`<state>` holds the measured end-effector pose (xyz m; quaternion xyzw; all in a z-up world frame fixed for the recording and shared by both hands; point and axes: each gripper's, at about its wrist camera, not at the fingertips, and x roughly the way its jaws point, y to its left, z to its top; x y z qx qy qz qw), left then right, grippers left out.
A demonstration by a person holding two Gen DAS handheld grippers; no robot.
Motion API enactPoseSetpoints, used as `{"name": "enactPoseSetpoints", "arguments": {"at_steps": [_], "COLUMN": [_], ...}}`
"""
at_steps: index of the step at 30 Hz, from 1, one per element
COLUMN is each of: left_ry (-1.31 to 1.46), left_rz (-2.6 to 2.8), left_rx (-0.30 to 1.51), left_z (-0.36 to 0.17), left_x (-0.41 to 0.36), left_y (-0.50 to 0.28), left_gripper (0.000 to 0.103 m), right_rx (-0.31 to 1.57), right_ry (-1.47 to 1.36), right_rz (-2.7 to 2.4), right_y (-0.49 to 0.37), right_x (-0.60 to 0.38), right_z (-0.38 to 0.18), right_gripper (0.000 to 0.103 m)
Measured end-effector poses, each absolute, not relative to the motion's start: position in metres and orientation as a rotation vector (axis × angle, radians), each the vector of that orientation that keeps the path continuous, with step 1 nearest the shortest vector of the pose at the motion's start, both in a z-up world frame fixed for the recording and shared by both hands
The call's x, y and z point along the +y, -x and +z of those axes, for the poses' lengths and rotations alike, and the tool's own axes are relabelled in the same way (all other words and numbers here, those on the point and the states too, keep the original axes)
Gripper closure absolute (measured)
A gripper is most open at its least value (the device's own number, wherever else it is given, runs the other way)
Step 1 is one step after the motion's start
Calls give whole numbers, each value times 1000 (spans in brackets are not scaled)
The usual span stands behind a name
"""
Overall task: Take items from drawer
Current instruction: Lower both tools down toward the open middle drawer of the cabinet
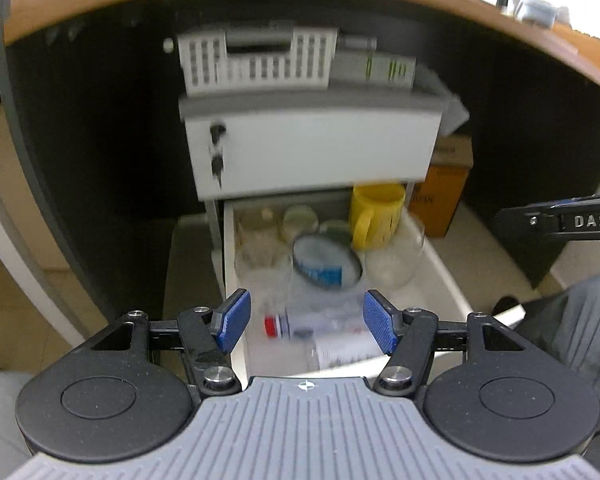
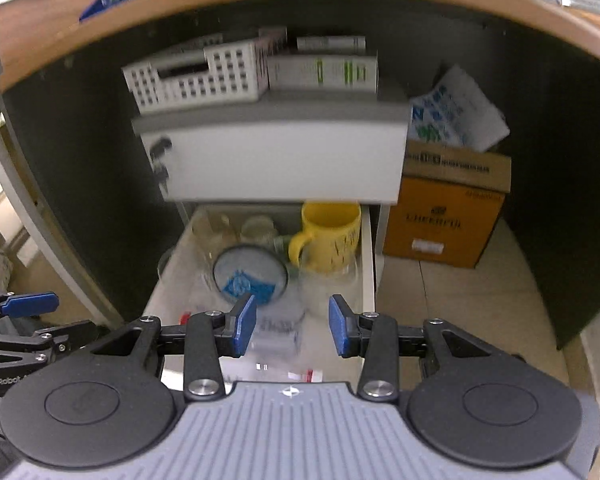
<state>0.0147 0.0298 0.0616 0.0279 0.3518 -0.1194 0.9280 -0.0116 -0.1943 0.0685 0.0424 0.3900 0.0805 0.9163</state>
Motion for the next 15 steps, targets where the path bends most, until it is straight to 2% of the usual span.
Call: {"name": "enactPoseSetpoints", "arguments": {"at_steps": [15], "left_ry": [-42], "left_rz": [-243], "left_rx": [959], "left_z": [3], "left_x": [27], "left_y": [-35], "left_gripper": [38], "right_rx": [1028], "right_ry": [-122], "right_rz": [171], "right_y": [4], "right_x": [-187], "right_z": [1], "right_gripper": [58]}}
